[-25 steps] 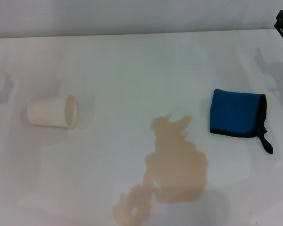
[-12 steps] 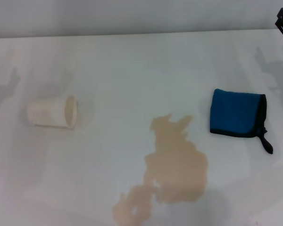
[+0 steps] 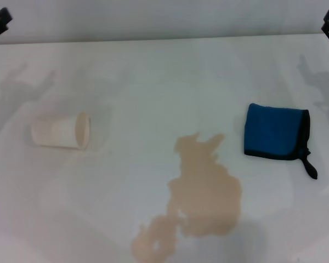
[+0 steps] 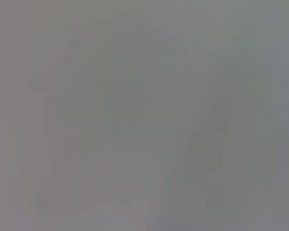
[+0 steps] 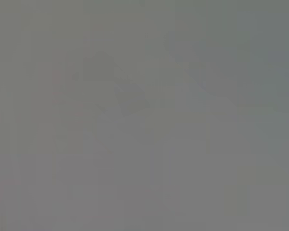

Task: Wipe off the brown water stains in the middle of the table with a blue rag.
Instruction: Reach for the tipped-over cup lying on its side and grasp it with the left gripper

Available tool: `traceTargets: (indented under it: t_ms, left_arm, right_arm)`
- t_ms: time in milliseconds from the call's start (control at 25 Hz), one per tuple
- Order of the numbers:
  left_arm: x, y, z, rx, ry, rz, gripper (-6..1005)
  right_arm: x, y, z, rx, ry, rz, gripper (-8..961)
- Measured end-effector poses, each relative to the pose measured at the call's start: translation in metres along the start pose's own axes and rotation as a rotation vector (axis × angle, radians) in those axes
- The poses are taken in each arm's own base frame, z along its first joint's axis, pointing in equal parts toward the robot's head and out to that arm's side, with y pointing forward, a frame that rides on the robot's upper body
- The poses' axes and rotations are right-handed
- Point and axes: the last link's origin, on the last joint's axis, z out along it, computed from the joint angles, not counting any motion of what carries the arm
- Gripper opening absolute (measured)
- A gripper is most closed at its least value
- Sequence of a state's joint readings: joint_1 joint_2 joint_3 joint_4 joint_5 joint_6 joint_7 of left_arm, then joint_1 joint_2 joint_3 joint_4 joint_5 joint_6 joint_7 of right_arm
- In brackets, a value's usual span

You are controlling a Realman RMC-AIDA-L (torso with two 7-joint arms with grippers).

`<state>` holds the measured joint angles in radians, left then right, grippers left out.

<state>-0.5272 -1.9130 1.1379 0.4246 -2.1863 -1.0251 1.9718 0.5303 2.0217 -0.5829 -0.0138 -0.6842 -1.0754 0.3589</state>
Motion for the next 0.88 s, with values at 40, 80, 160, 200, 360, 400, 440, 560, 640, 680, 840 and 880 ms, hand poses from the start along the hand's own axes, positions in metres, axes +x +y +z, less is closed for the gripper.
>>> traceTargets:
  t_ms: [40,80,160,200,360,400,440,560,640,680,840,880]
  left_arm:
    - [0.005,0.001,0.001,-0.032,-0.023,0.014,861]
    - [0.010,0.002,0.001,-0.059,-0.040,0.029,861]
    - [0.021,0.003,0.000,-0.118,-0.091,0.057,861]
    - [0.030,0.003,-0.001,-0.157,-0.133,0.081,861]
    - [0.045,0.008,-0.002,-0.271,-0.312,0.211,861]
    - [0.048,0.009,-0.003,-0.296,-0.363,0.261,861]
    - [0.050,0.010,-0.003,-0.314,-0.410,0.309,861]
    - [0.049,0.010,-0.002,-0.337,-0.576,0.472,861]
    - [0.047,0.009,0.000,-0.318,-0.657,0.565,861]
    - [0.047,0.010,0.002,-0.313,-0.681,0.607,861]
    - [0.053,0.019,0.011,-0.327,-0.727,0.766,861]
    - [0.054,0.023,0.013,-0.340,-0.735,0.810,861]
  right_arm:
    - [0.001,-0.001,-0.001,0.002,0.002,0.000,860]
    - [0.001,-0.001,-0.002,0.004,0.003,0.000,860]
    - [0.002,-0.002,-0.002,0.005,0.005,0.000,860]
    - [0.002,-0.002,-0.002,0.006,0.006,0.000,860]
    - [0.003,-0.002,-0.002,0.008,0.013,0.000,859]
    - [0.003,-0.002,-0.002,0.009,0.016,0.000,859]
    - [0.003,-0.002,-0.002,0.009,0.018,0.000,859]
    - [0.004,-0.002,-0.001,0.010,0.025,0.000,859]
    - [0.004,-0.001,0.000,0.010,0.028,0.001,859]
    - [0.005,0.000,0.000,0.010,0.030,0.002,859]
    - [0.006,0.001,-0.001,0.008,0.033,0.006,859]
    - [0.007,0.001,-0.001,0.008,0.035,0.007,859]
